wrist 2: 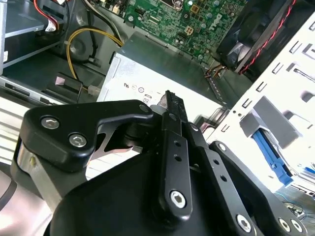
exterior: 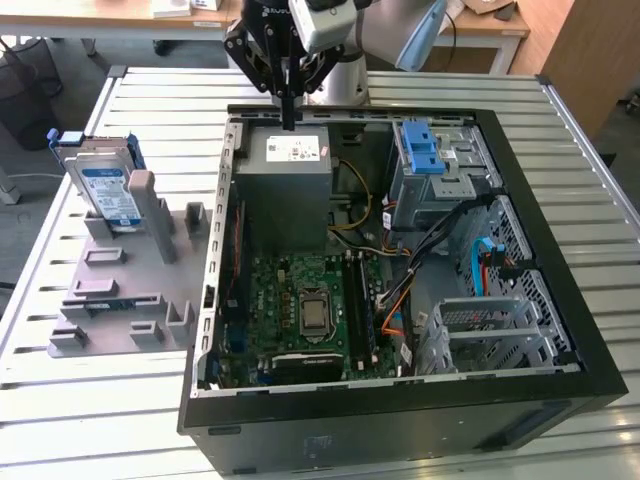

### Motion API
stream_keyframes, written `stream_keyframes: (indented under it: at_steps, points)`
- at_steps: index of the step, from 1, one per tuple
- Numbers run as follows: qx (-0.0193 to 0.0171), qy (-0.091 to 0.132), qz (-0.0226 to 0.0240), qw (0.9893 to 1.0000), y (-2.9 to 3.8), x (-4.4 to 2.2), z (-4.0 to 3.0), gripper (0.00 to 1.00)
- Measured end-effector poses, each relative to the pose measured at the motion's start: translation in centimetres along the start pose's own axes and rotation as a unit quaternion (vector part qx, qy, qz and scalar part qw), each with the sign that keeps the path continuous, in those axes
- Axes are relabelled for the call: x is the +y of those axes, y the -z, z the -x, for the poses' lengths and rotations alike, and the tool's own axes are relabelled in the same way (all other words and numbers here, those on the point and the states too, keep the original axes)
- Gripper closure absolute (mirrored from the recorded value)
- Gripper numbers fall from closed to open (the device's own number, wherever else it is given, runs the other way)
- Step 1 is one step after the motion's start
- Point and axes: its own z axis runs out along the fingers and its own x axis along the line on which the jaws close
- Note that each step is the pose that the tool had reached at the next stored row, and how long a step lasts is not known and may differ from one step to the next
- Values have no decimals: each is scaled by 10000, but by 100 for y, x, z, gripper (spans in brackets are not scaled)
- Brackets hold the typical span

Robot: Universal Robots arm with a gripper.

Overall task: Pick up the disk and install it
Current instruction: 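Reach for the disk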

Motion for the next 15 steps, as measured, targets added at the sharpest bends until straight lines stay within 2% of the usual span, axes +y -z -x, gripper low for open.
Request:
stream_keyframes:
  at_steps: [15]
  points:
    - [0, 0, 0, 10000, -4, -4, -53, 89]
